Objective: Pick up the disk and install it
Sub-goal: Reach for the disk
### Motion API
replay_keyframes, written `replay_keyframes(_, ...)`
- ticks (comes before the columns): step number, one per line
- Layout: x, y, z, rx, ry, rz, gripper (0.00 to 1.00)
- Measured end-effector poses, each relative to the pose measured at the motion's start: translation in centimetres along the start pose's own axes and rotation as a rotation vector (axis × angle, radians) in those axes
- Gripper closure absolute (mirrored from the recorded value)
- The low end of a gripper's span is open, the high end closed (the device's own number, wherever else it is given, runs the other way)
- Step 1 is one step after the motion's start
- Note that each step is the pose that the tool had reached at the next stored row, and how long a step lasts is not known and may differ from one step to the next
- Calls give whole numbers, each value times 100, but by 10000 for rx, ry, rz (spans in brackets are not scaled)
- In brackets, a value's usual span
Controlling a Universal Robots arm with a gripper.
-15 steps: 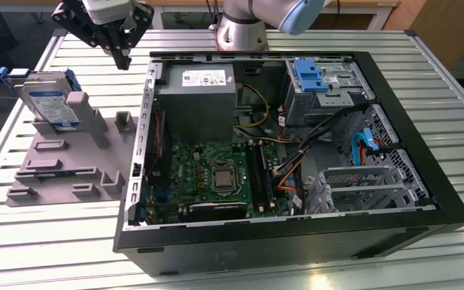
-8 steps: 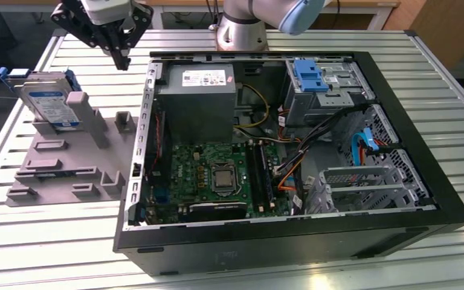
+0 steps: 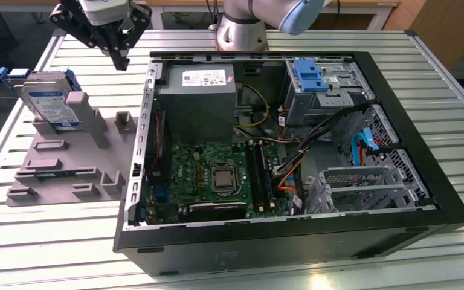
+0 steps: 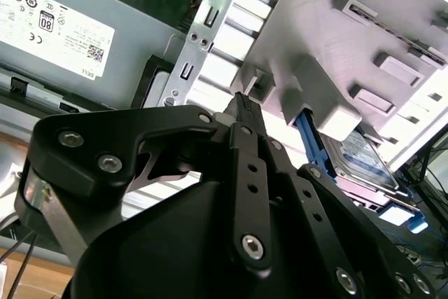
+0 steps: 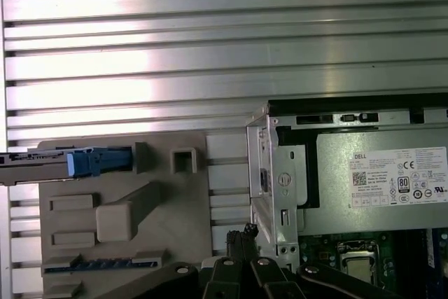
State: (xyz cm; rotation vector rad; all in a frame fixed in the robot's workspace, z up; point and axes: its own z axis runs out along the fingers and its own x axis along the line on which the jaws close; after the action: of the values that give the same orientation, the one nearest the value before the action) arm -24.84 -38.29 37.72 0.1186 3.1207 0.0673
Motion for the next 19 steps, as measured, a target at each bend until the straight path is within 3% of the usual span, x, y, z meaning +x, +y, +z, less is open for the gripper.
replay_keyframes(19, 41, -2, 15, 2, 22, 1, 89)
